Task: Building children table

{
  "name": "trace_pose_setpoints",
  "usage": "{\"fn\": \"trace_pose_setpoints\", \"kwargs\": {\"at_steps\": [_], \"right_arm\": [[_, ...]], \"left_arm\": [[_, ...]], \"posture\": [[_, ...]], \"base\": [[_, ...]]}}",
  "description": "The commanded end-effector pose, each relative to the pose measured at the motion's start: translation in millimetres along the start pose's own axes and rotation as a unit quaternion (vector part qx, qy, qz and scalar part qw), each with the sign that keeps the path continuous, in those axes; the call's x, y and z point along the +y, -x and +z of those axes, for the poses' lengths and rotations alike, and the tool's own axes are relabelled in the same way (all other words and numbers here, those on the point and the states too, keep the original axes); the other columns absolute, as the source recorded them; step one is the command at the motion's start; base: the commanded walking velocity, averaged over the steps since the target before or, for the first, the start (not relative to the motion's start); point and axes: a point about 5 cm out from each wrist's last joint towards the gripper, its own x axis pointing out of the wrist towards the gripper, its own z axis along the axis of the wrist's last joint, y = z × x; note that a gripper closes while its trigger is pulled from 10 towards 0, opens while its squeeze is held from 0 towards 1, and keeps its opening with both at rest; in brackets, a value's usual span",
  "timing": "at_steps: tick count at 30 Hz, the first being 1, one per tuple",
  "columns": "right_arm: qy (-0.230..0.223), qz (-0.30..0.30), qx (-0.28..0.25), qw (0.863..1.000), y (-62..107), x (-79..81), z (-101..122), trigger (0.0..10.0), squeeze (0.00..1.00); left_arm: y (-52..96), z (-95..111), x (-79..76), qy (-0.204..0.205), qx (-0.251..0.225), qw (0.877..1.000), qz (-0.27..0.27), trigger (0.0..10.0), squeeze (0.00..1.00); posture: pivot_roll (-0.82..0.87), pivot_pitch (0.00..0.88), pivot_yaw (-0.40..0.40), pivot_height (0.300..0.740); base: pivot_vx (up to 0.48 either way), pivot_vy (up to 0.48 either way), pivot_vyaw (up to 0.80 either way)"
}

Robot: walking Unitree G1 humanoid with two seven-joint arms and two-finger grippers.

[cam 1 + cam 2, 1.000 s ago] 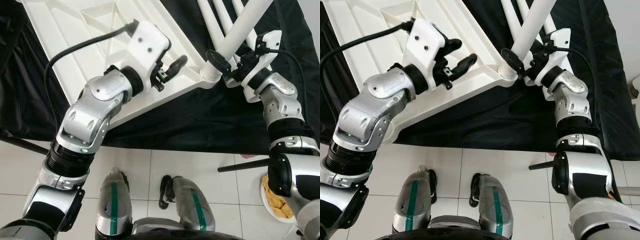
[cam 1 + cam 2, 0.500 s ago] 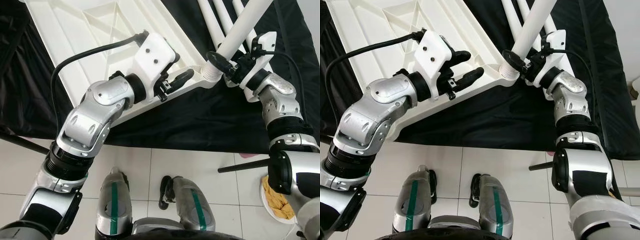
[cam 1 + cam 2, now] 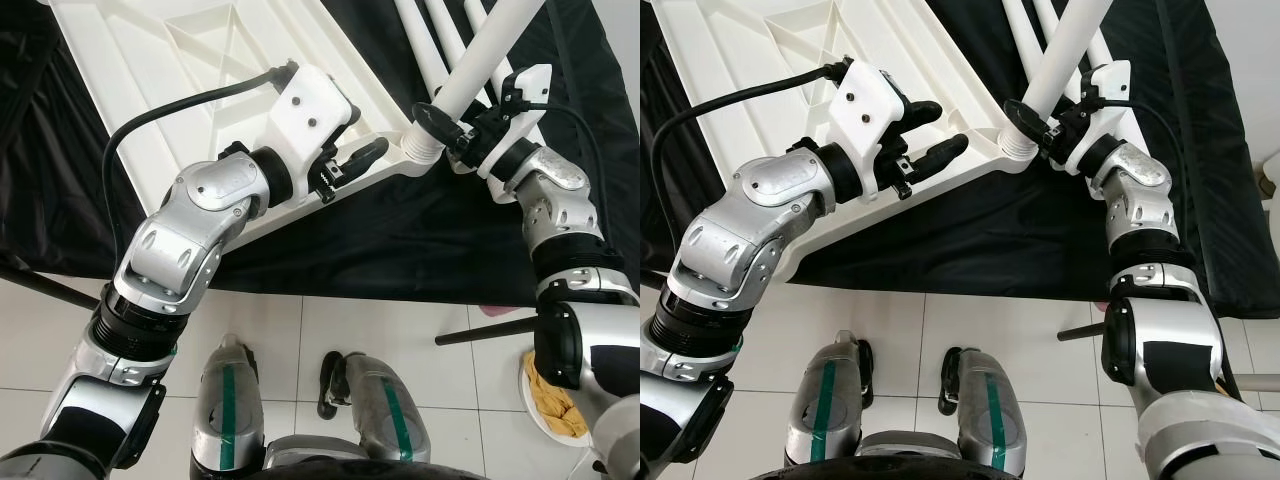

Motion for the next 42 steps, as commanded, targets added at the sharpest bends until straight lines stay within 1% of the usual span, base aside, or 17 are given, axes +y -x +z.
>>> {"fn": "trace_pose_setpoints", "kwargs": {"at_steps": [1,3,8,17,19,23,35,42], "right_arm": [[-0.009,-0.013,0.001,1.0,0.7,3.2,-5.1,10.0,0.0],[-0.014,-0.025,-0.007,1.0,-0.4,5.4,-6.0,10.0,0.0],[-0.01,-0.055,-0.011,0.998,-2.5,9.6,-8.6,10.0,0.0],[-0.007,-0.085,-0.01,0.996,-1.7,9.9,-10.6,10.0,0.0],[-0.006,-0.1,-0.011,0.995,-1.4,11.0,-11.7,10.0,0.0],[-0.006,-0.106,-0.011,0.994,-1.6,11.5,-11.9,10.0,0.0],[-0.004,-0.156,-0.022,0.988,-6.5,23.2,-11.6,10.0,0.0],[-0.014,-0.189,-0.028,0.981,-7.5,31.1,-13.4,10.0,0.0]], "left_arm": [[-0.4,3.4,-1.9,-0.007,-0.008,1.0,-0.004,10.0,0.0],[-0.4,3.7,-2.1,-0.007,-0.009,1.0,-0.004,10.0,0.0],[-0.3,3.6,-2.5,-0.007,-0.009,1.0,-0.004,10.0,0.0],[-0.1,3.6,-3.0,-0.006,-0.009,1.0,-0.005,10.0,0.0],[0.0,3.4,-3.0,-0.006,-0.009,1.0,-0.005,10.0,0.0],[0.1,3.5,-2.9,-0.007,-0.009,1.0,-0.004,10.0,0.0],[0.9,3.6,-2.2,-0.007,-0.009,1.0,-0.002,10.0,0.0],[0.6,3.8,-2.2,-0.007,-0.01,1.0,-0.003,10.0,0.0]], "posture": [[0.11,0.083,-0.075,0.74],[0.11,0.084,-0.075,0.74],[0.1,0.086,-0.074,0.74],[0.1,0.09,-0.073,0.74],[0.1,0.09,-0.073,0.74],[0.1,0.09,-0.073,0.74],[0.11,0.092,-0.074,0.74],[0.1,0.092,-0.072,0.74]], "base": [[0.0,0.0,0.0],[0.0,0.0,0.0],[0.0,0.0,0.0],[0.0,0.0,0.0],[0.0,0.0,0.0],[0.0,0.0,0.0],[0.0,0.0,0.0],[0.0,0.0,0.0]]}}
